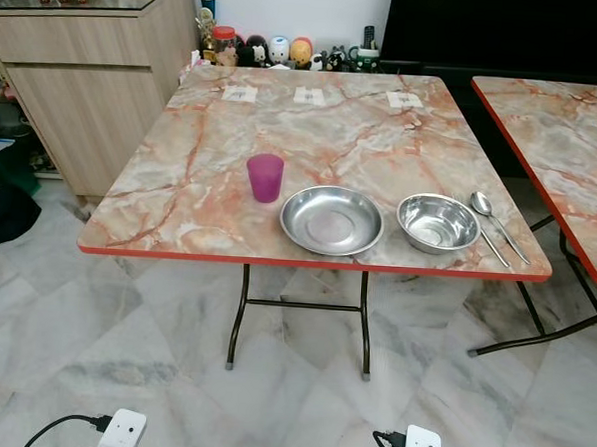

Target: Setting the table

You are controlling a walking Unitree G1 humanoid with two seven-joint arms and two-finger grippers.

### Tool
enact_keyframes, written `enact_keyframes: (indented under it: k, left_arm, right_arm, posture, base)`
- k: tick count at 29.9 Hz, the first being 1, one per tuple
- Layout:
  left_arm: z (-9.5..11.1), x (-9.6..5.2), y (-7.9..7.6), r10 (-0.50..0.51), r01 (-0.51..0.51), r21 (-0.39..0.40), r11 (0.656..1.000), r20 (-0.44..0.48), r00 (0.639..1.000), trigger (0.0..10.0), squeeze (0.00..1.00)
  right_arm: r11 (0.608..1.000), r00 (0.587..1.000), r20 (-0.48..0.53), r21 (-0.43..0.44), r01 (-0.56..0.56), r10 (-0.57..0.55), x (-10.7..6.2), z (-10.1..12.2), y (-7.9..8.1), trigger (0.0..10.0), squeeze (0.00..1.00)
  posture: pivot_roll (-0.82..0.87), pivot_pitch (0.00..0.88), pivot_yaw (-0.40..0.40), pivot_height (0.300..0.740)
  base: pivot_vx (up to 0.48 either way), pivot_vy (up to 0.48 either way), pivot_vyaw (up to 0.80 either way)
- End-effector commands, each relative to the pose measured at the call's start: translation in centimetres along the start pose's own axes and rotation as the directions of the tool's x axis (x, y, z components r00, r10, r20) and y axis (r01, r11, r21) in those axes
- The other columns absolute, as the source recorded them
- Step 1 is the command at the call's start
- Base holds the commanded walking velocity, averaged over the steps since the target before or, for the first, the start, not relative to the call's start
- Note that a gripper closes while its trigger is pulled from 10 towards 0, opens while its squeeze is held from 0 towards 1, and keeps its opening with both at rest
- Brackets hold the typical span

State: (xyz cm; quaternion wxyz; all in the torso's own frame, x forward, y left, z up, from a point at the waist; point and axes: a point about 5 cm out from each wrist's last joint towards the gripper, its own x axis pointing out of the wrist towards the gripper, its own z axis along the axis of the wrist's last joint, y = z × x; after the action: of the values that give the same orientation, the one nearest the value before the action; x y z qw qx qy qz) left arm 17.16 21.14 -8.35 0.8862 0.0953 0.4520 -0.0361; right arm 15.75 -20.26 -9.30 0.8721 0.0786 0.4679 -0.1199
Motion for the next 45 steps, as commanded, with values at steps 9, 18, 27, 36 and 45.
enact_keyframes:
  k: [9,18,27,36,45]
  left_arm:
    - [0.6,0.0,1.4,0.038,-0.037,-0.199,0.979,0.001,0.999,10.0,0.0]
    - [0.6,0.0,1.4,0.038,-0.037,-0.199,0.979,0.001,0.999,10.0,0.0]
    - [0.6,0.0,1.4,0.038,-0.037,-0.199,0.979,0.001,0.999,10.0,0.0]
    - [1.7,0.1,1.7,0.046,-0.034,-0.191,0.981,0.058,0.997,10.0,0.0]
    - [1.8,0.1,1.9,0.044,-0.032,-0.188,0.982,0.063,0.997,10.0,0.0]
  right_arm:
    - [0.988,0.988,0.049,-0.051,-0.144,0.147,0.4,2.5,2.5,10.0,0.0]
    - [0.988,0.988,0.049,-0.051,-0.144,0.147,0.4,2.5,2.5,10.0,0.0]
    - [0.988,0.988,0.049,-0.051,-0.144,0.147,0.4,2.5,2.5,10.0,0.0]
    - [0.987,0.986,0.05,-0.029,-0.158,0.159,0.4,2.2,3.0,10.0,0.0]
    - [0.987,0.985,0.053,-0.017,-0.162,0.162,0.4,2.3,3.0,10.0,0.0]
  posture:
    - [0.19,0.0,-0.151,0.74]
    - [0.19,0.0,-0.151,0.74]
    - [0.19,0.0,-0.151,0.74]
    - [0.2,0.0,-0.144,0.74]
    - [0.2,0.0,-0.14,0.74]
  base:
    - [0.0,0.0,0.0]
    - [0.0,0.0,0.0]
    - [0.0,0.0,0.0]
    - [0.0,0.0,0.0]
    - [0.0,0.0,0.0]
